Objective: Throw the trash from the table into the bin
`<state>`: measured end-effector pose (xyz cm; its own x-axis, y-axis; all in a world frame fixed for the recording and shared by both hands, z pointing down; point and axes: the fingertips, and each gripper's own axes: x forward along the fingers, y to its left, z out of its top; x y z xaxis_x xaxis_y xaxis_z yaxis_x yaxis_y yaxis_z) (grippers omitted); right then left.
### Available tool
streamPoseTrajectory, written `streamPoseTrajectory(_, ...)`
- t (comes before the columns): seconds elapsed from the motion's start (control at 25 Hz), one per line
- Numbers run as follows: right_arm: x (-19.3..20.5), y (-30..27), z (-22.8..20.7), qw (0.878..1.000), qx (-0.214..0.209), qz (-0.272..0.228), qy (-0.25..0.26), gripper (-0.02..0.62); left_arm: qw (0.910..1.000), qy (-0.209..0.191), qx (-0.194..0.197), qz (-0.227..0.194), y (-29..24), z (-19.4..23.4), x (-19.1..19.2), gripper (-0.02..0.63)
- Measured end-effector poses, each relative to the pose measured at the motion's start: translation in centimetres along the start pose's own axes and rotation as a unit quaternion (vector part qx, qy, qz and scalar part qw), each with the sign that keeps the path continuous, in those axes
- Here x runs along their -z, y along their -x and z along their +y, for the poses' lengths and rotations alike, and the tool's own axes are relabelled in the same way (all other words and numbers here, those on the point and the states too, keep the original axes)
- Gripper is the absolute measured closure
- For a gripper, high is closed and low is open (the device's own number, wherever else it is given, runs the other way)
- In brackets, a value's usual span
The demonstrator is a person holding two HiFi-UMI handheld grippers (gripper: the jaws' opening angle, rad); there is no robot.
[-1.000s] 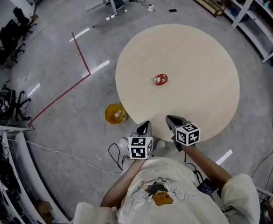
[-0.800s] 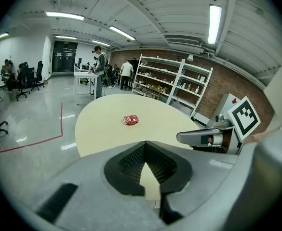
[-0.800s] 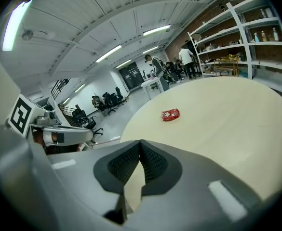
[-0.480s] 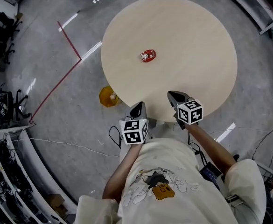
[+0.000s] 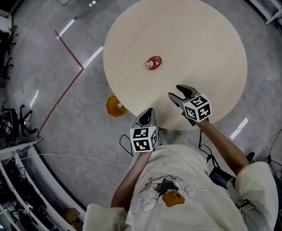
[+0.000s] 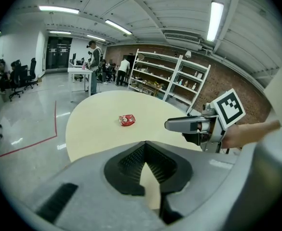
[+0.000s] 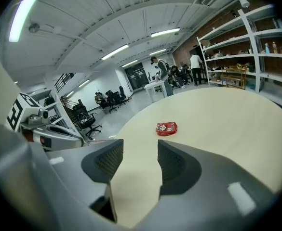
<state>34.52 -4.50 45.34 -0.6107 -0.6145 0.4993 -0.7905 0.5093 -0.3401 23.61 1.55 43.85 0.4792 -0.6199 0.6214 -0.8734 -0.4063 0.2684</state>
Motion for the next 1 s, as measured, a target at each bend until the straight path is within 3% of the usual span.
streamPoseTrajectory(0.16, -1.1, -3.2, -1.2, 0.998, 0.022, 0.023, 0.061, 0.301, 0.9997, -0.012, 0.019, 0.005, -1.3, 1.9, -2.2, 0.6)
streamPoseTrajectory(0.4, -2.7, -9.1, -3.0, 0.992, 0.027, 0.052, 0.111, 0.227, 0.9992, -0.016, 0.036, 0.009, -2.5, 5.5, -5.2, 0.6)
streamPoseTrajectory(0.6, -4.1, -13.4, -4.2, 0.977, 0.002, 0.1, 0.188, 0.213, 0.9982, -0.012, 0.05, 0.031, -3.3, 8.2, -6.0, 0.6)
streamPoseTrajectory(0.76, -4.1, -15.7, -5.1, 0.939, -0.037, 0.162, 0.3, 0.215, 0.9975, -0.011, 0.056, 0.042, -3.3, 9.8, -6.6, 0.6)
streamPoseTrajectory(0.92, -3.4, -17.3, -6.0, 0.91, -0.073, 0.204, 0.352, 0.213, 0.9968, -0.004, 0.062, 0.051, -3.5, 11.4, -6.7, 0.6)
streamPoseTrajectory(0.96, -3.2, -17.7, -6.7, 0.897, -0.071, 0.225, 0.374, 0.212, 0.9967, -0.001, 0.062, 0.053, -3.7, 11.9, -6.9, 0.6)
streamPoseTrajectory(1.0, -3.0, -18.2, -7.6, 0.876, -0.067, 0.25, 0.408, 0.207, 0.9965, 0.001, 0.063, 0.054, -3.9, 12.4, -7.0, 0.6)
